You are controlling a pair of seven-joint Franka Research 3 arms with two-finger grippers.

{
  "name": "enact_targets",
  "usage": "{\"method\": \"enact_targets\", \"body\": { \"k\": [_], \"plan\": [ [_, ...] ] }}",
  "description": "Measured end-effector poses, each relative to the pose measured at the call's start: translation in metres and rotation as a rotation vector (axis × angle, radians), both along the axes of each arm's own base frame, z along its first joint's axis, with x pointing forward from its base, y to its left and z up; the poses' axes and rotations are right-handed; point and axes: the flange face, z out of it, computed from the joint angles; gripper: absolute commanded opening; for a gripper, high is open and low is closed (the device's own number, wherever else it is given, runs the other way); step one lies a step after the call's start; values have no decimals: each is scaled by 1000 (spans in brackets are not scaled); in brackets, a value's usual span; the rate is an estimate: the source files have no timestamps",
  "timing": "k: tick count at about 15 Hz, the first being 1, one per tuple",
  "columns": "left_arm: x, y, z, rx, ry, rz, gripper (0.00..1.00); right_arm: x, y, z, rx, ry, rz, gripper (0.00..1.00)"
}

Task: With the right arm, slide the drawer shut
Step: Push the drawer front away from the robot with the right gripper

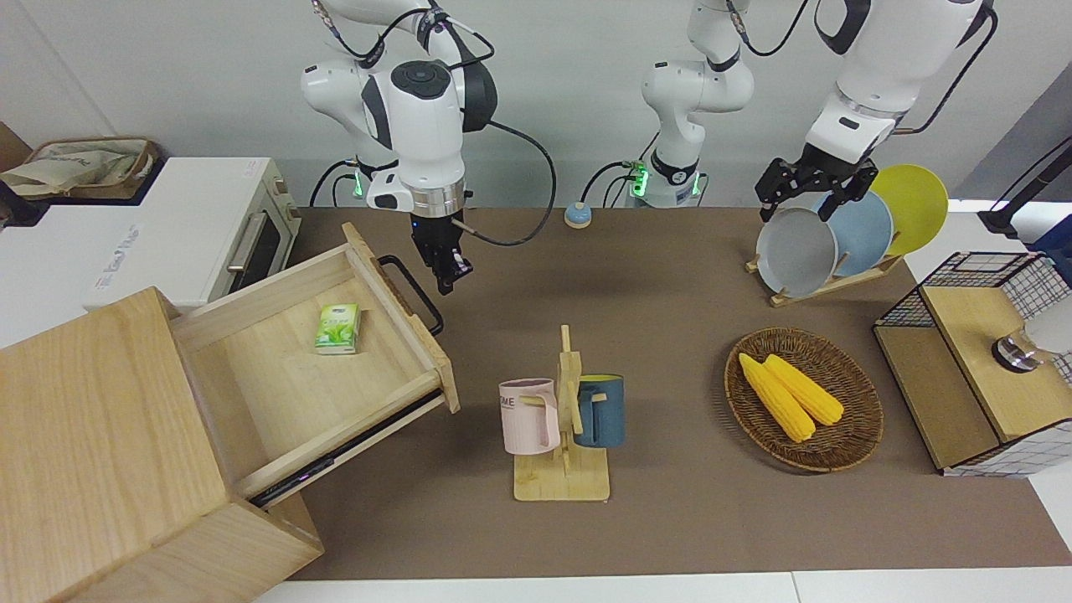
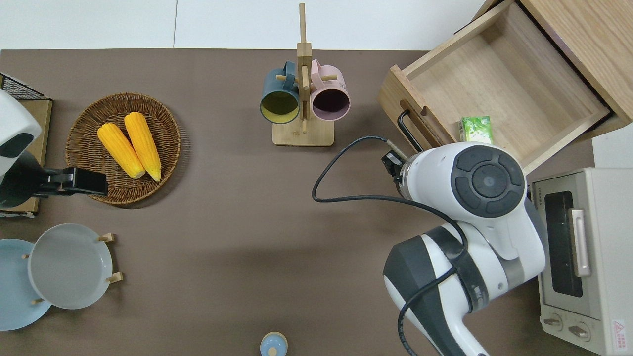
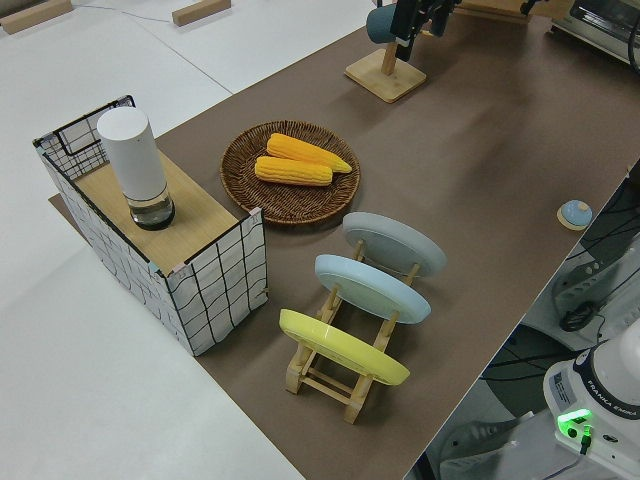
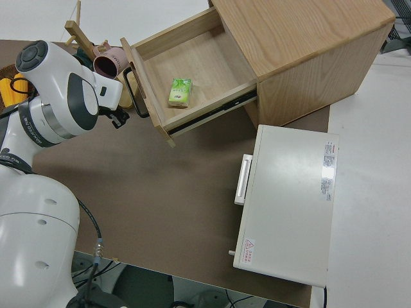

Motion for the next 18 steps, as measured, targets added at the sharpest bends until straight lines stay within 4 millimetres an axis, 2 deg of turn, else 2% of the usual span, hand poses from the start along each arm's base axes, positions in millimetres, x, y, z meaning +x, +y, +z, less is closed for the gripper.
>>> {"method": "enact_targets", "body": {
  "k": [6, 11, 14, 18],
  "plan": [
    [0, 0, 0, 0, 0, 0, 998, 19, -7, -15, -3, 14, -17, 0],
    [0, 0, 0, 0, 0, 0, 998, 48, -9, 0, 16, -29, -23, 0],
    [0, 0, 0, 0, 0, 0, 998, 61, -18, -2, 19, -32, -42, 0],
    [0, 0, 0, 0, 0, 0, 995, 81, -43, -16, 0, -24, -57, 0]
  ]
}}
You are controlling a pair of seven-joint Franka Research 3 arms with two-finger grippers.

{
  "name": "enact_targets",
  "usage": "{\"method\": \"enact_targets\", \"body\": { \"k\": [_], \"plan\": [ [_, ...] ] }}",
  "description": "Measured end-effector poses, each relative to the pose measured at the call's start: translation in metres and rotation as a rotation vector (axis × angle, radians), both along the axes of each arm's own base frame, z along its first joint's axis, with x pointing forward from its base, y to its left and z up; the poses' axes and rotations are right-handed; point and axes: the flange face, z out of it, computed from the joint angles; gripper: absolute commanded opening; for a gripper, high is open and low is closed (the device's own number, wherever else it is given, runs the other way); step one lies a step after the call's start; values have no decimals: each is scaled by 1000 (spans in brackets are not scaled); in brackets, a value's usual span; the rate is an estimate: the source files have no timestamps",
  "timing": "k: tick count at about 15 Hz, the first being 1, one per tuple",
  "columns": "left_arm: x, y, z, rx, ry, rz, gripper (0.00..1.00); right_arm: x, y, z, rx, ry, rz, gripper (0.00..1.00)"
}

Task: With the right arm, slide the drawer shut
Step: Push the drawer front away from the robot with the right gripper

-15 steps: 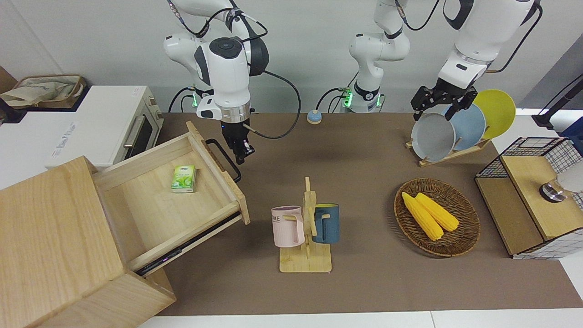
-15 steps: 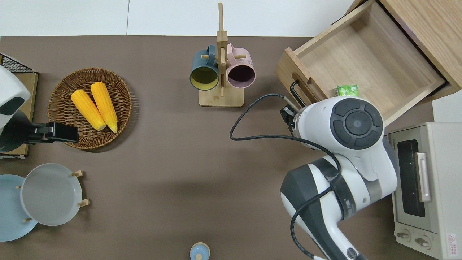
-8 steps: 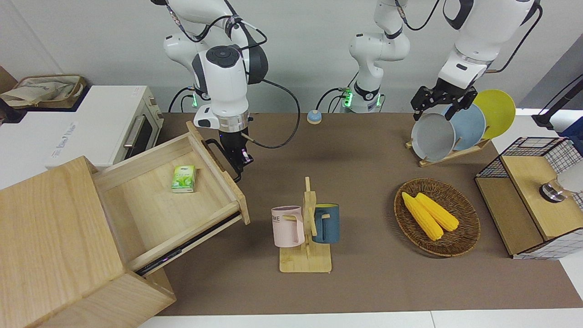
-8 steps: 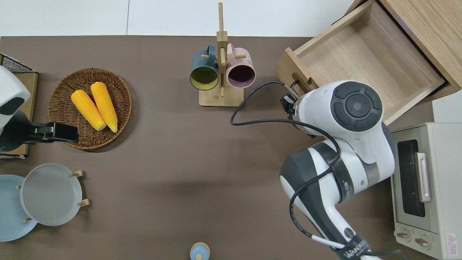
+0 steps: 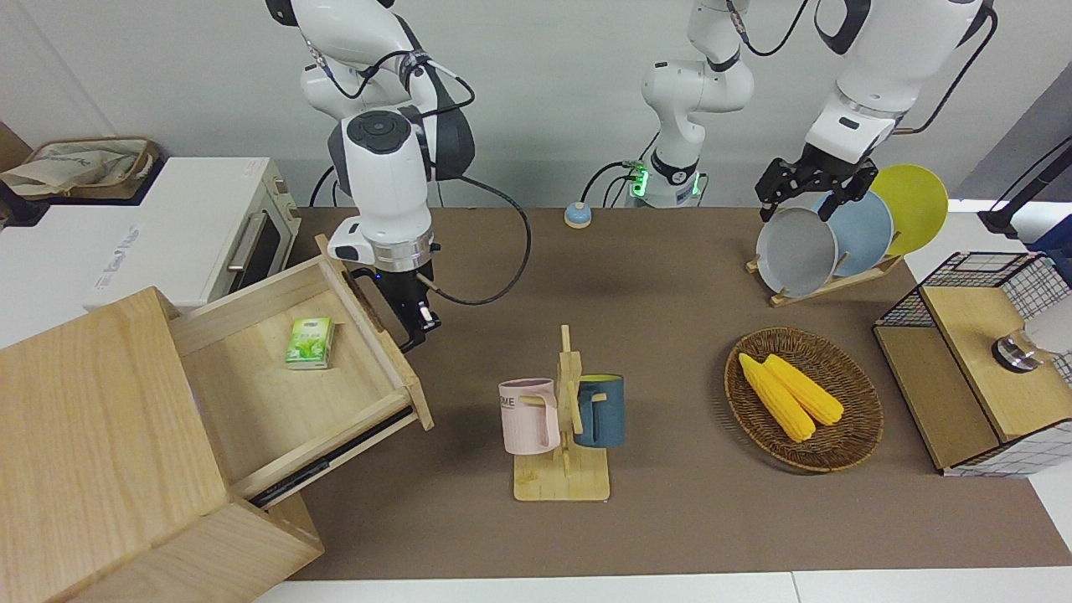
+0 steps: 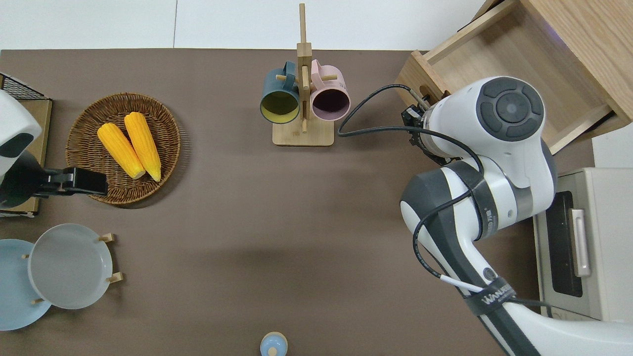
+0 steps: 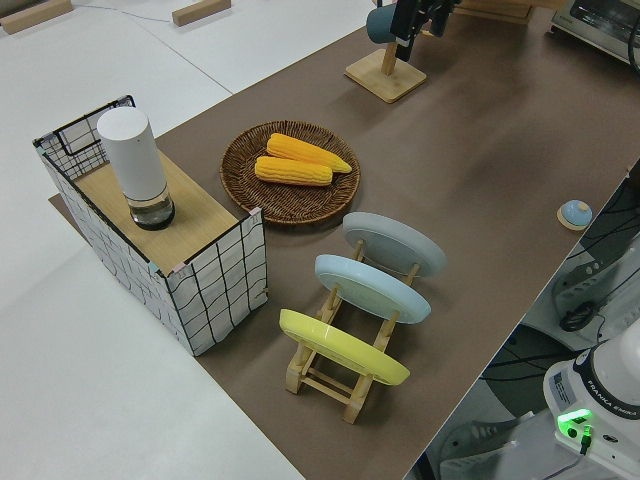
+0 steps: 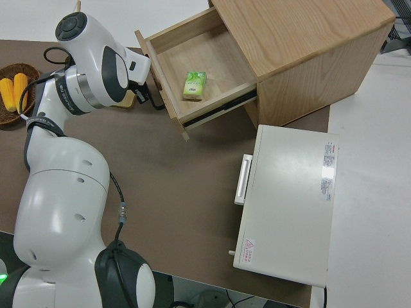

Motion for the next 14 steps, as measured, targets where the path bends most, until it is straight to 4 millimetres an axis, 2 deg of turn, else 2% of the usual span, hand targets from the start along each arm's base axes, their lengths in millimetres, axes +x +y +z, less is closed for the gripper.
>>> {"method": "enact_targets", "body": {
  "k": [4, 14],
  "plan": [
    [0, 0, 0, 0, 0, 0, 995, 9, -24, -7, -22, 8, 17, 0],
    [0, 0, 0, 0, 0, 0, 995, 38, -89, 4, -62, -21, 39, 0]
  ]
}}
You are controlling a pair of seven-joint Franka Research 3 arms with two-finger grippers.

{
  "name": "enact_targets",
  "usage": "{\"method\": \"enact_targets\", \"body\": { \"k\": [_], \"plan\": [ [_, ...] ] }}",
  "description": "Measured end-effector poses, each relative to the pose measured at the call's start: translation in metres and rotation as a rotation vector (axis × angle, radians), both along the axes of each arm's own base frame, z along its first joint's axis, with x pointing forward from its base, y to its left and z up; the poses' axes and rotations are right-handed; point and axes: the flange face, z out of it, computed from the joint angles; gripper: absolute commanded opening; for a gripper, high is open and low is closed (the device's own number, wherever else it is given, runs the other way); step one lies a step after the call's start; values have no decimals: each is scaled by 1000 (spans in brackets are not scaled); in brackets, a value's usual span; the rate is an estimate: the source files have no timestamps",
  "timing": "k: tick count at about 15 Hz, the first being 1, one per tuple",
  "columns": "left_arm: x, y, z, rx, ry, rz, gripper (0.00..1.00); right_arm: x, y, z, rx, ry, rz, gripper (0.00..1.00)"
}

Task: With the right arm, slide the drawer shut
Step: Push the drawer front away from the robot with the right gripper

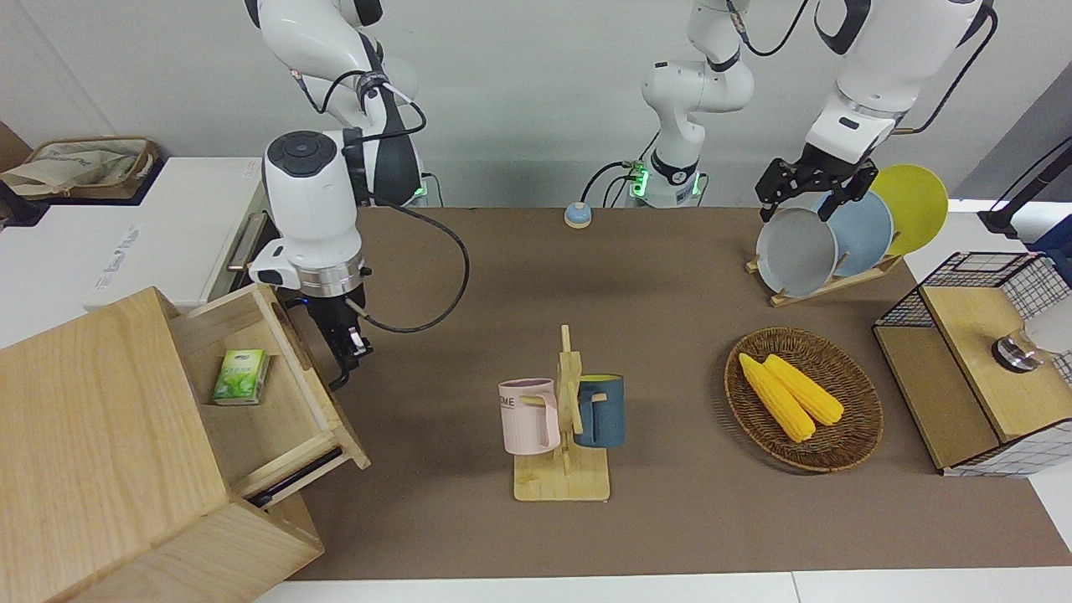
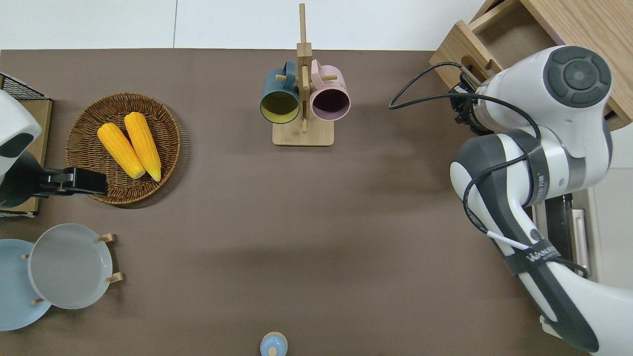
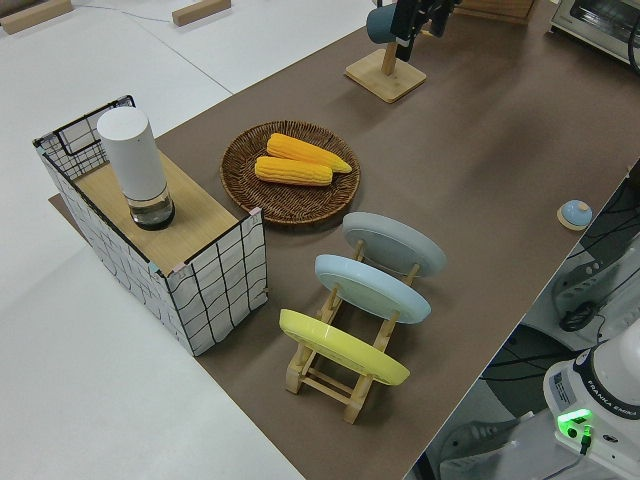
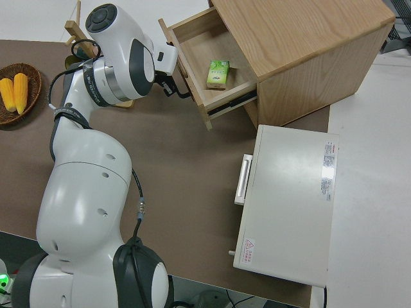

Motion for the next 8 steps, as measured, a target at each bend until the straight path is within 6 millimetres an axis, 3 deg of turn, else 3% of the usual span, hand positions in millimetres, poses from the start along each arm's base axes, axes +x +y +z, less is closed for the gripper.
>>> {"method": "enact_targets", "body": {
  "k": [8],
  "plan": [
    [0, 0, 0, 0, 0, 0, 998, 18, -49, 5, -14, -5, 19, 0]
  ]
}}
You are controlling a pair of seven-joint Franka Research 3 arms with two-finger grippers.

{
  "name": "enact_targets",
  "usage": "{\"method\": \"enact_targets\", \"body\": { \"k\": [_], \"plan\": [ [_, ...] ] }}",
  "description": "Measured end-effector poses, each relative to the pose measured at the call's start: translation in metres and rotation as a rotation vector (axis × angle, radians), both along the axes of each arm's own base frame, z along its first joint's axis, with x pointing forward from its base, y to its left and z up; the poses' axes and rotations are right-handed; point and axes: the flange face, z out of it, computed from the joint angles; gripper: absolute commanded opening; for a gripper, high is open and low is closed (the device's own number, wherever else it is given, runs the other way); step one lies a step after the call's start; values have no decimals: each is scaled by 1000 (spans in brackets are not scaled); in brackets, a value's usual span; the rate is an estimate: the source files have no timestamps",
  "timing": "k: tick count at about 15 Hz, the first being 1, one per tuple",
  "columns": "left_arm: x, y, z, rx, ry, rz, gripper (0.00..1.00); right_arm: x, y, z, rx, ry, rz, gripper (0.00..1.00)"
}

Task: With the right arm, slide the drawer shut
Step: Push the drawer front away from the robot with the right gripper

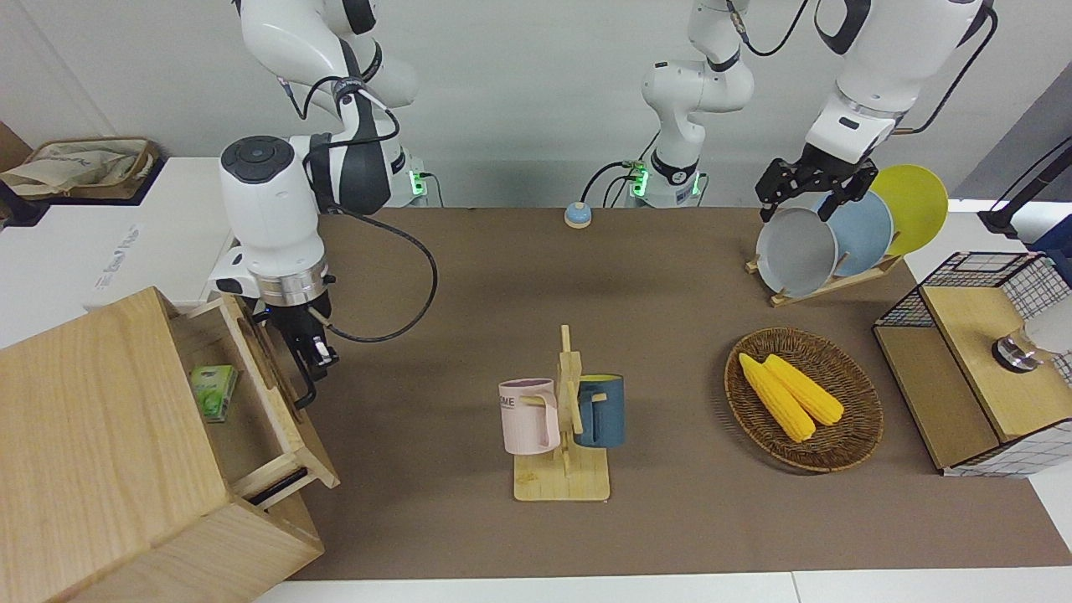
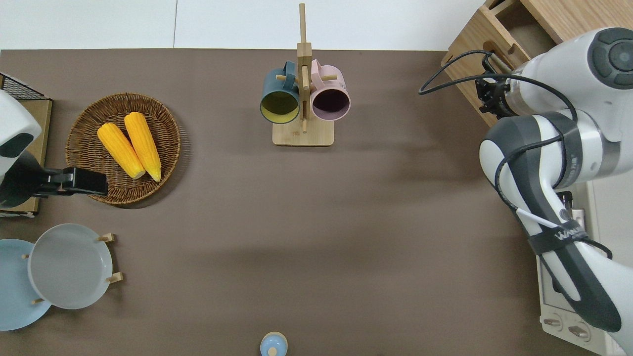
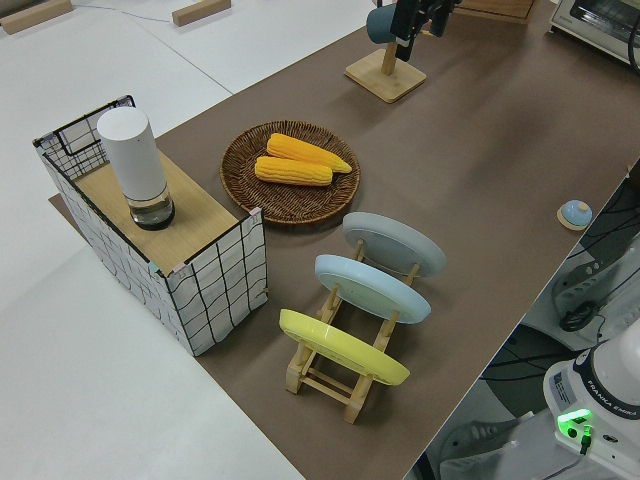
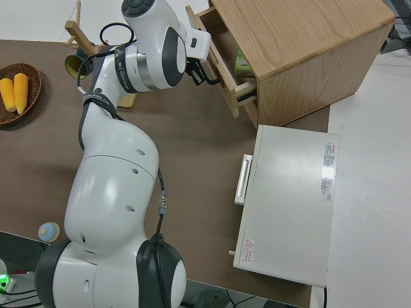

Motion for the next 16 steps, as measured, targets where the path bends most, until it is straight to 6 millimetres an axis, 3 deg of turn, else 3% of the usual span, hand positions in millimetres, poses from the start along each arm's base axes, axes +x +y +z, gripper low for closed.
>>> {"method": "enact_targets", "body": {
  "k": [8, 16],
  "plan": [
    [0, 0, 0, 0, 0, 0, 998, 14, -56, 2, -16, -8, 28, 0],
    [0, 0, 0, 0, 0, 0, 998, 14, -56, 1, -16, -4, 41, 0]
  ]
}}
